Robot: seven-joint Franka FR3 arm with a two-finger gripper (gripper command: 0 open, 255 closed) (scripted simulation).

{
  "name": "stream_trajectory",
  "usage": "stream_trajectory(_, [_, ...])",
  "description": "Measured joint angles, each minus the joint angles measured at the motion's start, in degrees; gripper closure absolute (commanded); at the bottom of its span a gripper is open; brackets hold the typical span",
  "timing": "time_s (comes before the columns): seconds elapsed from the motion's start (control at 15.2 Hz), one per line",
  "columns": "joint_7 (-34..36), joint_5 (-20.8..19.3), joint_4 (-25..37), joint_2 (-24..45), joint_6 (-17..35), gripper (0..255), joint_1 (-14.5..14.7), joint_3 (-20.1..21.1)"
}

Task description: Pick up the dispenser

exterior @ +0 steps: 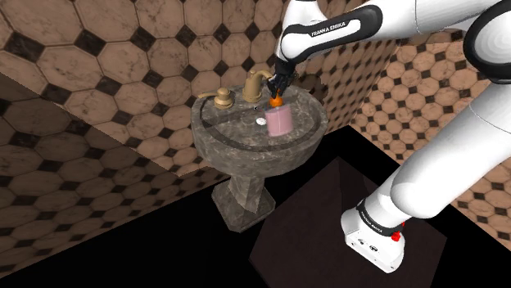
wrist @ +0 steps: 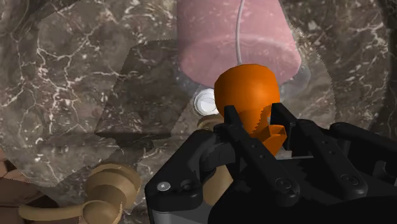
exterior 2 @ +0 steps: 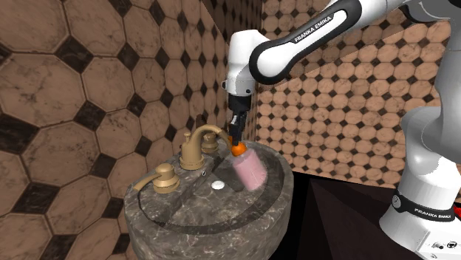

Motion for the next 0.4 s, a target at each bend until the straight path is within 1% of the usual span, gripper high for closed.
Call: stream_trajectory(0.4, [-0.39,0.10,3.04,-1.46,-4.47,255,-0.07,-0.07])
